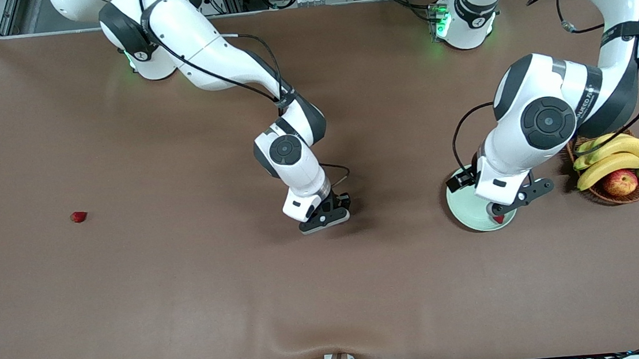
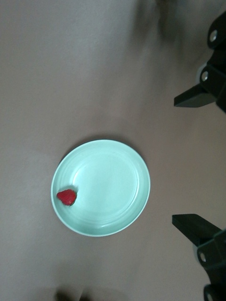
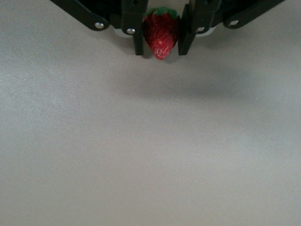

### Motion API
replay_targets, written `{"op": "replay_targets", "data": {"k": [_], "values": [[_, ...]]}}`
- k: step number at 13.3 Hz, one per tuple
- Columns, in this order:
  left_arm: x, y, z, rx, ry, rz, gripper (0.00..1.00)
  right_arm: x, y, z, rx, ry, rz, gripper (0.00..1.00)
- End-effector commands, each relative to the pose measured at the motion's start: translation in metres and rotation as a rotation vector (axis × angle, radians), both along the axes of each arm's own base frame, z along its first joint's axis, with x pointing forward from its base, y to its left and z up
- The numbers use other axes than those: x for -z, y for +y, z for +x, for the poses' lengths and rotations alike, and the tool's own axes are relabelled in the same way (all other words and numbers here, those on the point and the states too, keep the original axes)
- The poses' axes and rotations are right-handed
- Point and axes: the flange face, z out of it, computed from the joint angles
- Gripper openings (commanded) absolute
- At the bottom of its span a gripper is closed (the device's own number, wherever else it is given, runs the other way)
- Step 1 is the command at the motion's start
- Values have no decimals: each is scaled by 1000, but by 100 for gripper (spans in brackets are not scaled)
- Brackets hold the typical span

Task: Collect all strawberries into plate
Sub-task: 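Carry the second strawberry to mid-table with the right gripper and release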

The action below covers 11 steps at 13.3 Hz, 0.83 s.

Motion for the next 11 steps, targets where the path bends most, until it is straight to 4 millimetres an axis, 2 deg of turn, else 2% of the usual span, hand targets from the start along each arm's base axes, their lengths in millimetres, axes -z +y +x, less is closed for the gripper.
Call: {"op": "replay_targets", "data": {"k": [1,4,6,7,9,11], "values": [[0,-11,-6,-27,28,-23,100,-3,4,5,21,-15,1,100],[5,-39,-14,-49,32,-15,100,-33,-13,23,36,-61,-21,100],[9,-48,-14,-46,25,-16,100,-67,-45,46,75,-93,-41,100],[17,-49,-13,-51,36,-23,100,-82,-67,62,107,-123,-55,100],[21,-62,-11,-41,3,-50,100,-107,-107,88,162,-175,-91,100],[27,-68,-7,-57,-17,-70,100,-130,-158,110,179,-158,-160,100]]}}
